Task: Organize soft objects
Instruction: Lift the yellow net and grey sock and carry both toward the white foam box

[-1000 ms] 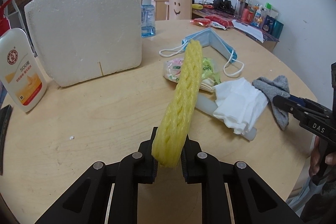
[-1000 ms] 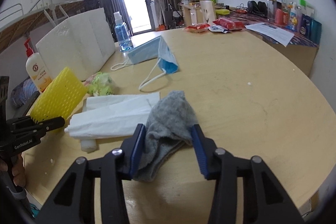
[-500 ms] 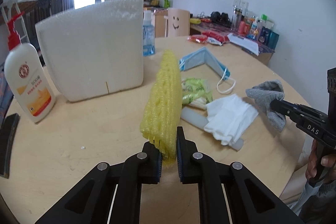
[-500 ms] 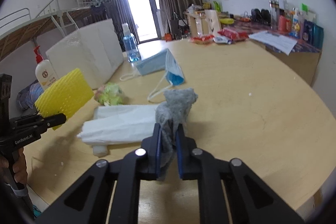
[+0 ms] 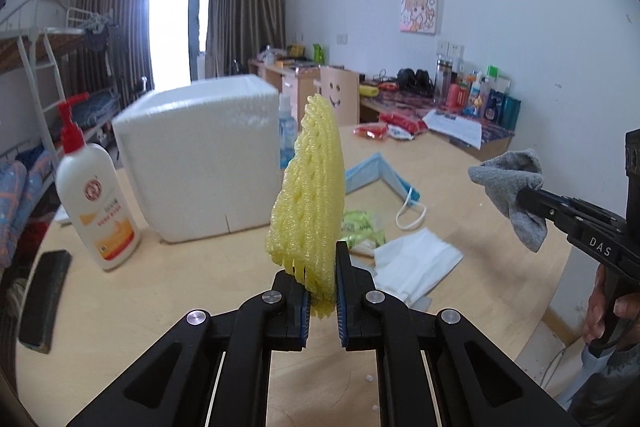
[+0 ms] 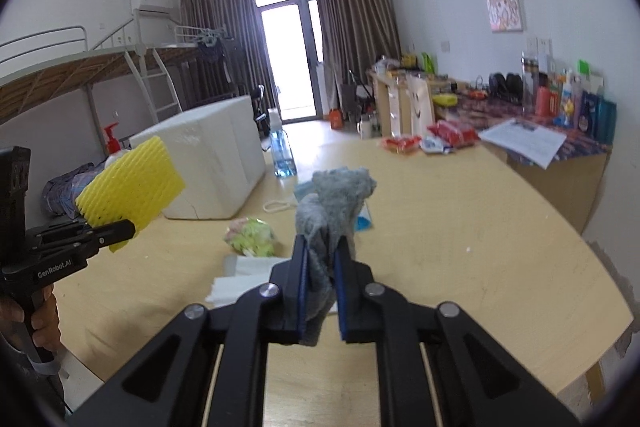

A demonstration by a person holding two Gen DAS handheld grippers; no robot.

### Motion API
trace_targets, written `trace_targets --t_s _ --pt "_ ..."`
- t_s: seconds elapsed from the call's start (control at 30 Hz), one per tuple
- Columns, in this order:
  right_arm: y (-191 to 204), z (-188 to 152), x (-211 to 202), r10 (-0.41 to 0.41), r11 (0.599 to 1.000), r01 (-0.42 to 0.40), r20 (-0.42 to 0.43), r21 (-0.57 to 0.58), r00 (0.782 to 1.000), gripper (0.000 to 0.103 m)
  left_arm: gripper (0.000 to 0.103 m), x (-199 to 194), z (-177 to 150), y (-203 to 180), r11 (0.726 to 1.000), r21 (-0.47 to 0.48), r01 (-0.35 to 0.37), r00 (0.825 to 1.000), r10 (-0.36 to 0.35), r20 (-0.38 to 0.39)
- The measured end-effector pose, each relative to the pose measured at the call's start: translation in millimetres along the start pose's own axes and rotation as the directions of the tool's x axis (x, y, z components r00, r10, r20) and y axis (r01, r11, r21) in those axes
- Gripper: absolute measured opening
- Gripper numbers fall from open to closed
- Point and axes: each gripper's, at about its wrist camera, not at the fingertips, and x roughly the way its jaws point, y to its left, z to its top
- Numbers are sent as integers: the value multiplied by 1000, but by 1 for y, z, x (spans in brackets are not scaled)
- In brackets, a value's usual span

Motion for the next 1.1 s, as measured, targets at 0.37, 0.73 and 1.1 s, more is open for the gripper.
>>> trace_targets --t_s 0.37,0.73,1.1 --pt "11 16 -29 22 1000 -20 99 -20 995 15 11 -48 12 -10 999 38 -25 988 19 151" --pt "18 20 -53 35 999 -30 169 -33 985 15 11 -74 13 -18 997 52 -53 973 40 226" --pt "38 21 -57 107 993 -96 185 -67 977 15 11 -90 8 -5 992 20 -127 958 117 260"
